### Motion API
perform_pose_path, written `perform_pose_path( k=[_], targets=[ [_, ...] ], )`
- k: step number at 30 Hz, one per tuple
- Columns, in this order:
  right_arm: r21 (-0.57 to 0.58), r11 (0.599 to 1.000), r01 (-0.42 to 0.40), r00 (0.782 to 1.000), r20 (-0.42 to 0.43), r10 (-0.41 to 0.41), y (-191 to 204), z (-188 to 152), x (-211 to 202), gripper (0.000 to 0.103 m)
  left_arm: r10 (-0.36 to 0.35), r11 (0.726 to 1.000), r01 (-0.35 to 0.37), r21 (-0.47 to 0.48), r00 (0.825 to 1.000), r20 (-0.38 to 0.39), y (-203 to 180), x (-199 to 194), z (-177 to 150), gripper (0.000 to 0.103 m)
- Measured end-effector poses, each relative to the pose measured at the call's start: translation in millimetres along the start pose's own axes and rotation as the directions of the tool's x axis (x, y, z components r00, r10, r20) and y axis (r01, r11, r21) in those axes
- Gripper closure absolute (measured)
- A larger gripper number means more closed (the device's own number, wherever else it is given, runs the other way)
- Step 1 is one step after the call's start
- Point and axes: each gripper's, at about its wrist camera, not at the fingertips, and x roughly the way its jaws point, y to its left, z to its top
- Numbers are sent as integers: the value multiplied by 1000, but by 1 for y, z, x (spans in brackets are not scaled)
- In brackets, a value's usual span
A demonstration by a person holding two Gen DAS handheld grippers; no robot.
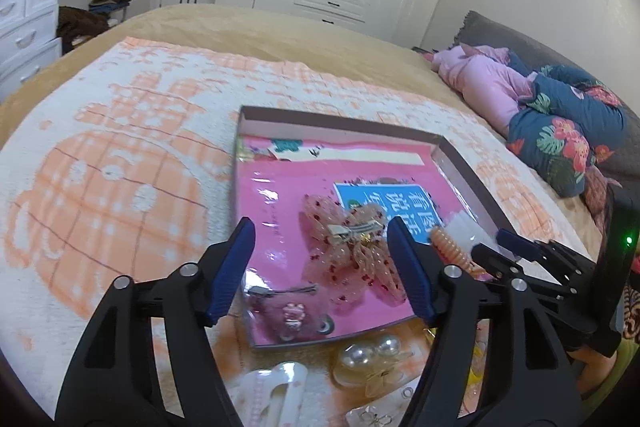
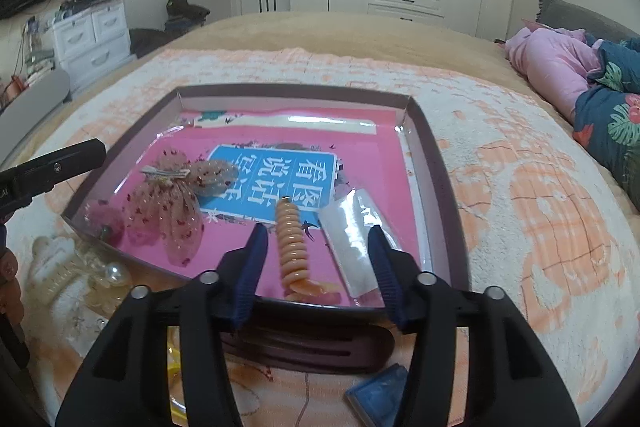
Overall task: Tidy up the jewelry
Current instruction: 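Open the left gripper in the tray while the right releases the spiral tie, then withdraw both grippers from the tray toward the remaining accessories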
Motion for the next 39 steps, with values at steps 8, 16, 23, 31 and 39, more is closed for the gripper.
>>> perform_pose_path(
  k=[8,16,23,31,39],
  targets=[
    [25,999,22,994,102,-25,-7,-4,-38,37,25,1000,-24,-20,998,64,6,-28,5,27],
    [61,998,22,987,158,-32,-17,-6,-67,24,23,1000,-21,-17,991,133,-3,-58,6,12],
    [48,999,20,987,161,-28,-15,-14,-81,22,33,999,-31,-12,990,139,-8,-74,-2,12],
    [34,999,3,985,170,-9,-11,-23,-97,21,41,999,-41,-4,988,151,-11,-89,-10,11],
    [-3,1000,-6,983,183,6,-3,-33,-115,19,45,999,-48,20,986,162,-19,-103,-20,12]
  ],
)
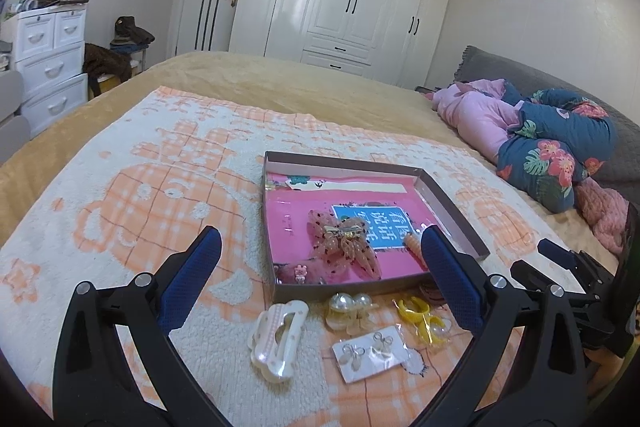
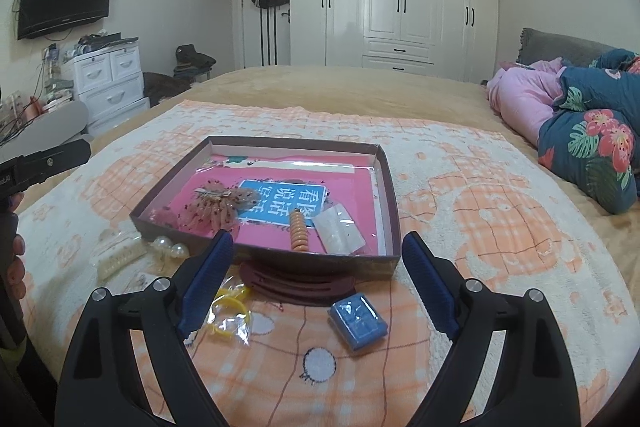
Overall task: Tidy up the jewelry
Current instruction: 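Withdraw both grippers from the tray toward the remaining accessories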
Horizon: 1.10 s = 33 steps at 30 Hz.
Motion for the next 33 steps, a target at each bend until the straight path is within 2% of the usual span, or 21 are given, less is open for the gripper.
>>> perform_pose_path(
  k=[15,33],
  targets=[
    [-34,999,-30,1000,-6,30,11,-13,-19,19,29,999,-28,22,1000,-10,0,-22,-17,11],
    [-95,990,-105,992,-78,98,48,-34,-11,18,93,995,-89,40,991,-92,19,-25,-49,11]
  ],
)
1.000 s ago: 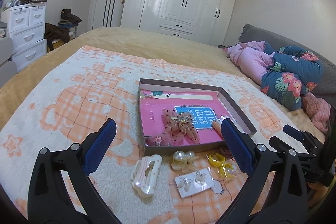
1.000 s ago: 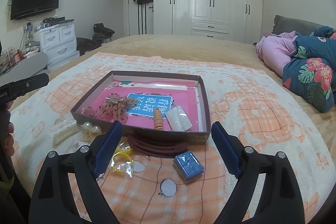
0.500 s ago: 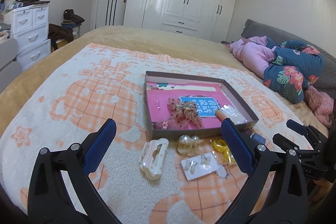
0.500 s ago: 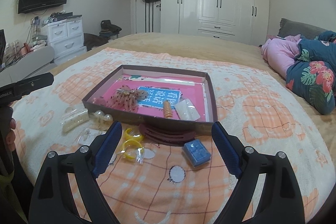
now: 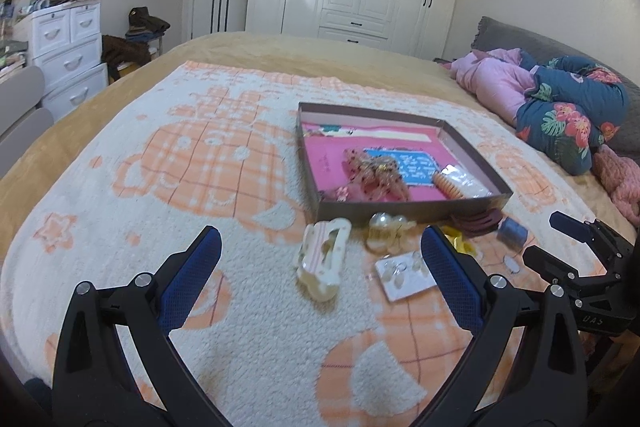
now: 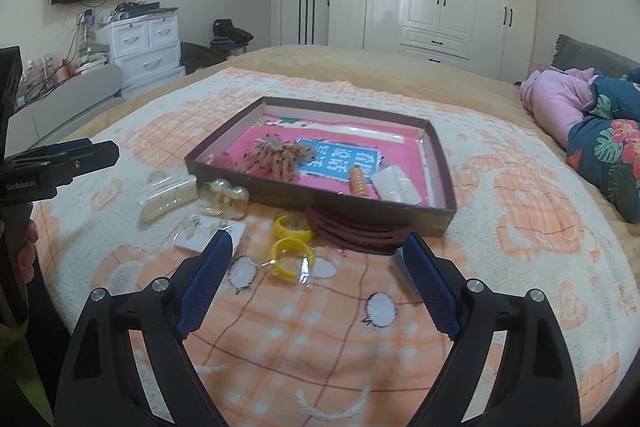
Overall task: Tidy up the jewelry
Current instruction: 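Withdraw both grippers from the tray toward the remaining accessories, then reach the left gripper around the white claw clip while the right reaches the yellow bangle bag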
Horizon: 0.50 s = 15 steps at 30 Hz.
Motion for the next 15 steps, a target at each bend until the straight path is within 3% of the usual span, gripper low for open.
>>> perform_pose_path(
  k=[15],
  targets=[
    [-25,999,-28,998,-58,27,13,-14,18,18,24,1000,-23,7,997,-67,7,23,-17,11]
  ],
)
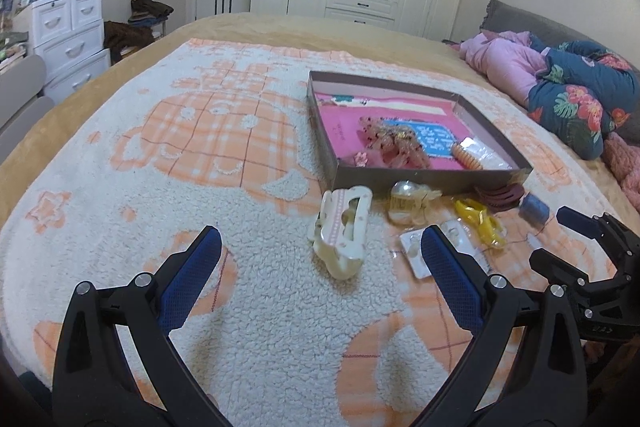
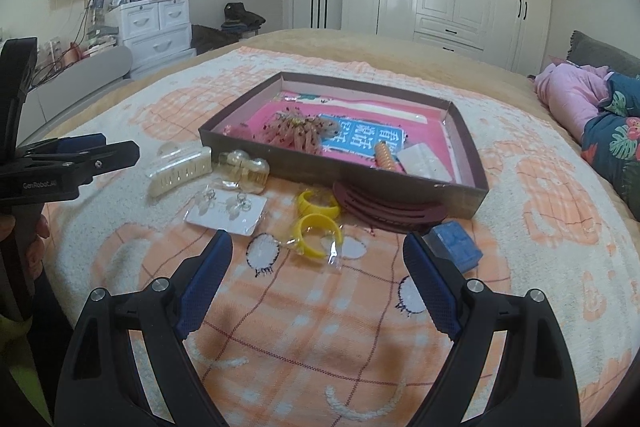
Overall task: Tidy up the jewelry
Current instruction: 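Reach the left gripper around the white claw clip while the right reaches the yellow bangle bag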
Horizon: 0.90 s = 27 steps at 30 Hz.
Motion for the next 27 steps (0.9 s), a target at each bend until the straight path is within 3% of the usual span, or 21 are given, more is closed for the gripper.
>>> perform_pose_path(
  k=[11,18,23,24,27],
  targets=[
    [-6,999,42,996,-83,-42,0,-7,37,19,0,1000,1,26,999,-33,0,27,-8,12],
    [52,998,23,988,-153,-15,-6,5,65,30,-49,999,49,-1,998,-46,-2,42,-2,13],
    [85,996,-9,984,-175,24,-7,10,77,42,-80,997,78,-22,994,-72,-1,53,-1,27],
    [76,997,-18,984,-173,31,-5,11,78,49,-82,996,81,-22,994,-75,-2,55,-1,29],
    [56,998,-22,986,-165,31,-1,12,78,60,-100,995,98,-28,991,-88,-2,59,-1,46]
  ],
)
